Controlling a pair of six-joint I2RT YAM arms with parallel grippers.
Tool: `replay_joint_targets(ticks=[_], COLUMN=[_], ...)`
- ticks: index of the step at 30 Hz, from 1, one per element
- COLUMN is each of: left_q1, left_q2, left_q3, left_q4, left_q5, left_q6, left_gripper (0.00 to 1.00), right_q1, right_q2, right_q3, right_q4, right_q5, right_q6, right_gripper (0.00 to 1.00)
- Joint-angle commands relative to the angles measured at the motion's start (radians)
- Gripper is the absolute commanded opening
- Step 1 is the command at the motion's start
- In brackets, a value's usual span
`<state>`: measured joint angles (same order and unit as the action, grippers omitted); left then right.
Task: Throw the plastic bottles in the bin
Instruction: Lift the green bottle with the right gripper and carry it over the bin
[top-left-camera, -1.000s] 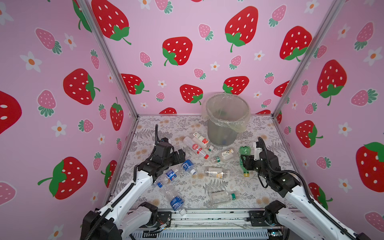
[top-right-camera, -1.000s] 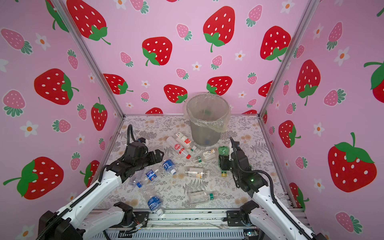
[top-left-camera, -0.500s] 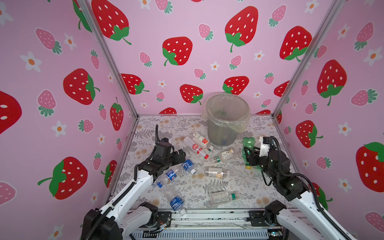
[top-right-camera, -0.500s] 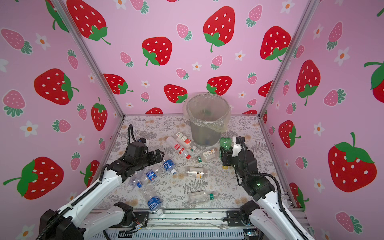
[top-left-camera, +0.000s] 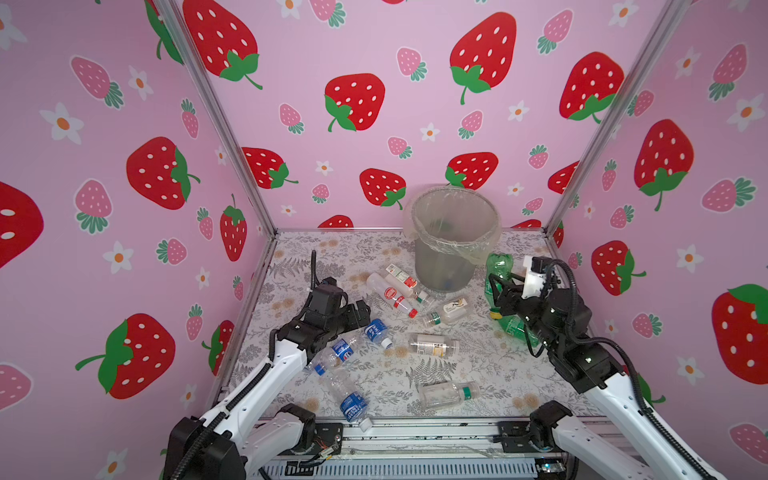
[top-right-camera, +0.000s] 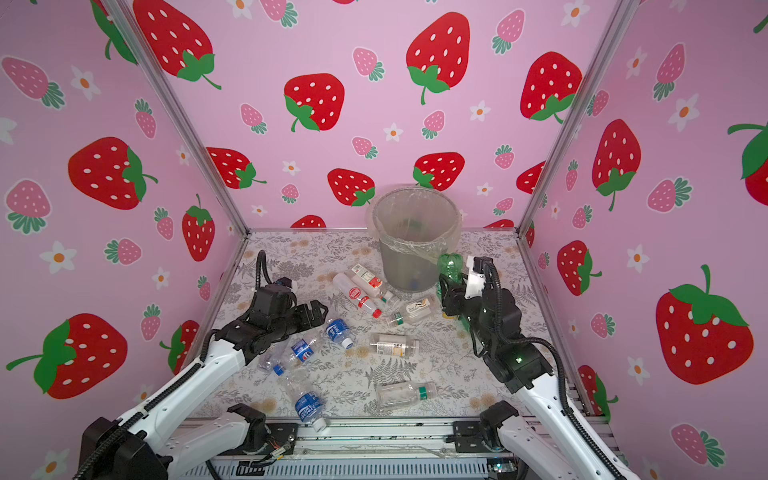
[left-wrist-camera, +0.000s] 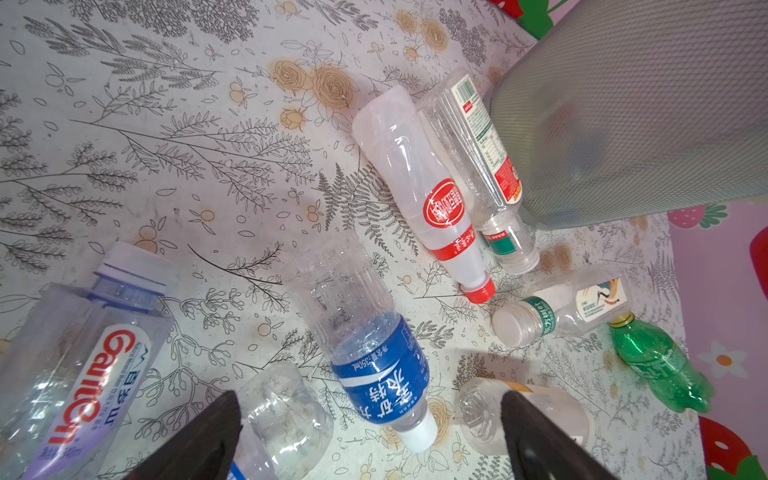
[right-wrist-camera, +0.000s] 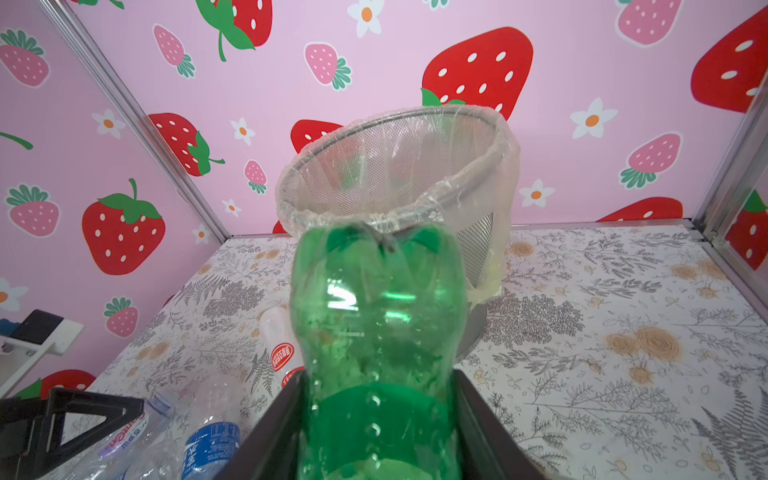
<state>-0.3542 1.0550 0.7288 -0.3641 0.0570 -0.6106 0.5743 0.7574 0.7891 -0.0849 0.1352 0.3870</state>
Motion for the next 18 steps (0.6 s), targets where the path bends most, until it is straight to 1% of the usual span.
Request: replay_joint_targets(ticks=[1,8,13,16,18], left_q1=[0.010,0.014,0.020,0.022,0.022], left_q2=[-0.011,-0.035,-0.033,-0.033,-0.035], left_q3=[-0.011,-0.032,-0.032,-0.031,-0.032], left_q4=[-0.001,0.004,0.002,0.004,0.005], left_q5=[0.002,0.004,0.006,0.007,0.009], left_q6=[-0.006,-0.002,-0.004,-0.006,-0.009], left_gripper=[0.99,0.99,0.99,0.99,0.99], right_q1=[0.006,0.005,0.006,0.006,0.004], right_q2=[0.031,0.087,0.145,0.227,0.302], right_q3=[0.046,0.083,0.148,0.219,0.299], right_q4=[0.056,0.124,0.154,0.175,0.177], right_q5=[0.024,0.027,0.017,0.017,0.028], right_q6=[-0.028,-0.030,-0.030,-0.039,-0.058], right_gripper=[0.52,0.52,0.52,0.52,0.52])
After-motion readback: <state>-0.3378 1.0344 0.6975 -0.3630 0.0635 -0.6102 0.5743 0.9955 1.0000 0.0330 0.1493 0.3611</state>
